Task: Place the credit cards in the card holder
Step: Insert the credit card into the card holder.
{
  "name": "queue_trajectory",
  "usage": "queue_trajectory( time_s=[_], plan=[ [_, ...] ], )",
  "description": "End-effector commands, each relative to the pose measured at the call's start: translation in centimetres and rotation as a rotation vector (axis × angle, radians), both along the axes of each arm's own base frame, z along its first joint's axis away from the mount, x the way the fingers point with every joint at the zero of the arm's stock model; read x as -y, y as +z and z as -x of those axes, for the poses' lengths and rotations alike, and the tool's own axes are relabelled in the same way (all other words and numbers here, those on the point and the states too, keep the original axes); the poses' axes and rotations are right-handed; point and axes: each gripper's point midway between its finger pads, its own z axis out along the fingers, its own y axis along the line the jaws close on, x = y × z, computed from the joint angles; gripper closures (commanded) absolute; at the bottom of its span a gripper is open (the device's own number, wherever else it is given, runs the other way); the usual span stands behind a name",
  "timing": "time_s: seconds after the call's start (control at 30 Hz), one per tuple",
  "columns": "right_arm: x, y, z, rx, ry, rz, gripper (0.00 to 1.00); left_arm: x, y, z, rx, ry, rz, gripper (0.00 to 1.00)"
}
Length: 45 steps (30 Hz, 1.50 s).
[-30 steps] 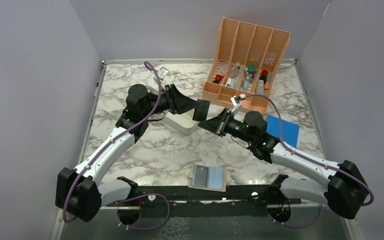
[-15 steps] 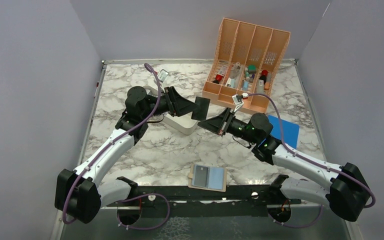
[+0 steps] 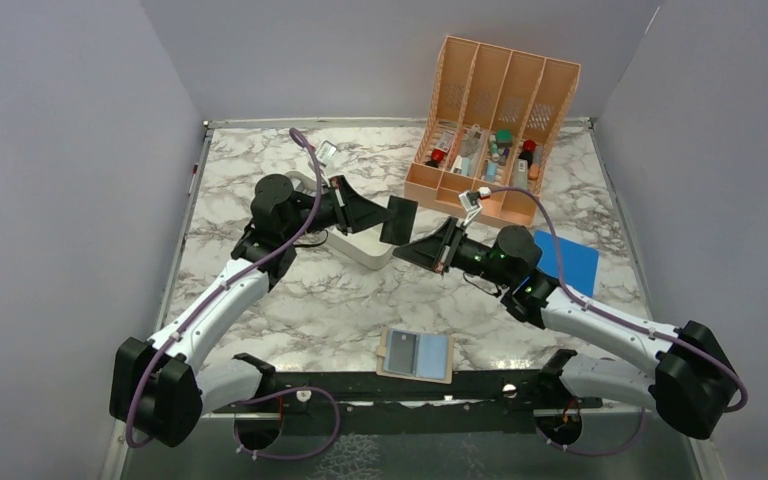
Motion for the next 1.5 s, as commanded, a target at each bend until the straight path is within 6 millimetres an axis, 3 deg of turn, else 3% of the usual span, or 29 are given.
queue_trajectory(
  time_s=[0.0,0.17,0.4,0.53,0.63,0.73,0.97,1.13,1.47],
  plan=[
    [0.0,-1.8,0.3,-0.027,0.022,0.053,0.90,0.1,-0.6,1.0,0.031,-0.041,-0.004,1.00],
    [1.7,-5.5,0.4,-0.099,-0.038,0.244,0.60,-0.2,-3.1,1.6,-0.022,-0.033,-0.025,1.00],
    [6.5,-11.0,1.8,-0.187,-0.119,0.560,0.34,0.6,-9.2,3.2,-0.133,0.015,-0.121,1.00],
    [9.9,-14.0,3.1,-0.316,-0.190,0.733,0.34,1.7,-11.9,4.8,-0.179,0.026,-0.198,1.00],
    [11.2,-15.4,4.2,-0.367,-0.195,0.784,0.35,2.3,-13.1,6.3,-0.194,0.029,-0.234,1.00],
    [11.4,-16.9,5.7,-0.433,-0.157,0.788,0.37,2.7,-14.9,8.1,-0.223,0.025,-0.272,1.00],
    [12.3,-20.5,7.9,-0.533,-0.116,0.821,0.44,1.4,-18.7,11.1,-0.337,0.096,-0.263,1.00],
    [13.3,-22.7,9.0,-0.579,-0.095,0.889,0.47,0.3,-21.0,11.4,-0.354,0.170,-0.290,1.00],
    [14.5,-24.4,9.3,-0.590,-0.130,0.941,0.48,1.0,-23.7,13.5,-0.407,0.157,-0.327,1.00]
  ],
)
